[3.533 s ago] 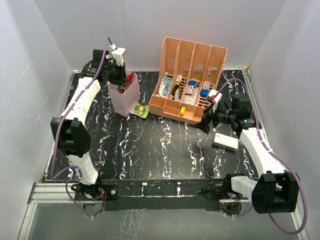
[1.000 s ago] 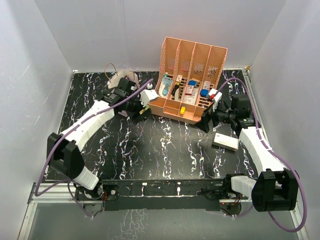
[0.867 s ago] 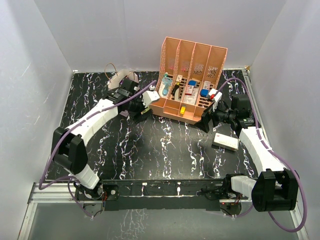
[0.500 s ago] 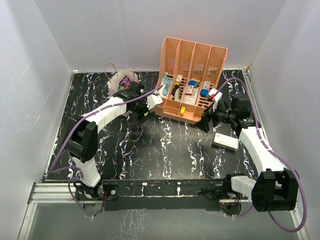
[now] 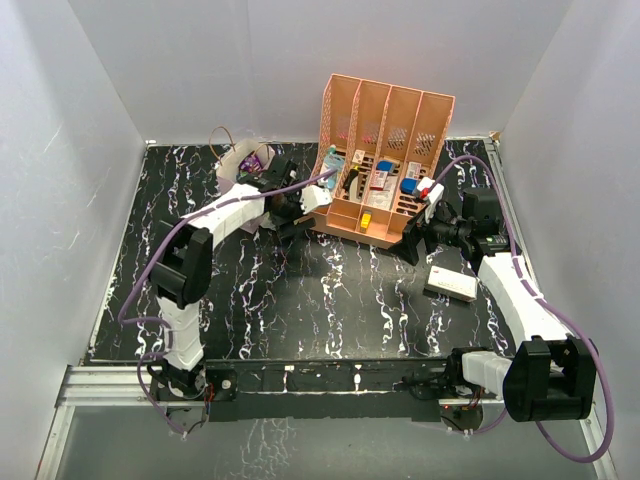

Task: Place the snacks into the paper bag
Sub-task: Pick up the snack from the center of the board.

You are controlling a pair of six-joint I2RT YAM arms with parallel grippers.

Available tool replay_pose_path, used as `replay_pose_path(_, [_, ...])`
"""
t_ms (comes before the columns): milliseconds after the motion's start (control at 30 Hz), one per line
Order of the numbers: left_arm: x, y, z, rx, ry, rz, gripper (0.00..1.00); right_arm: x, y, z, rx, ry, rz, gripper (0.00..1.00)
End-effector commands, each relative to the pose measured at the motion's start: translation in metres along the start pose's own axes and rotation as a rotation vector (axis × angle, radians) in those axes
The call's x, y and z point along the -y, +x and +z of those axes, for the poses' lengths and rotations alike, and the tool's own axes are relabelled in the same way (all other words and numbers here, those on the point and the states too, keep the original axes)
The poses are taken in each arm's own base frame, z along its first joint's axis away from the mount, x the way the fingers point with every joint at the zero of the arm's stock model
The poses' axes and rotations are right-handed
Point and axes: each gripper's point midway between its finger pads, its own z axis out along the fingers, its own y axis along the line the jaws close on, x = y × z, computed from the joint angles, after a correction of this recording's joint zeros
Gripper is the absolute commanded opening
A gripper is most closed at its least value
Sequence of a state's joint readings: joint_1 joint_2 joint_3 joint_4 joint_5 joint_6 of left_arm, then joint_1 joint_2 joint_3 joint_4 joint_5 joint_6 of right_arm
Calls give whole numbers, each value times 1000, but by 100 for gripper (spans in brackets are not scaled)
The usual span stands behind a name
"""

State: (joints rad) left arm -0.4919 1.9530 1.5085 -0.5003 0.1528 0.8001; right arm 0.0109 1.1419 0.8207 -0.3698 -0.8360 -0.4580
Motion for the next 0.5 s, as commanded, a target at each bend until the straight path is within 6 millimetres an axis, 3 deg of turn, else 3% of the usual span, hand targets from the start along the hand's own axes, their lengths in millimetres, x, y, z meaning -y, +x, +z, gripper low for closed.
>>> replay_pose_path(0, [-15,-3,-9,-16,-16,91,76,9,-17,-2,39,26,-49,99])
replay_pose_path(467, [-22,6,6,-79,86,209,75,9,-17,-2,40,26,-55,99])
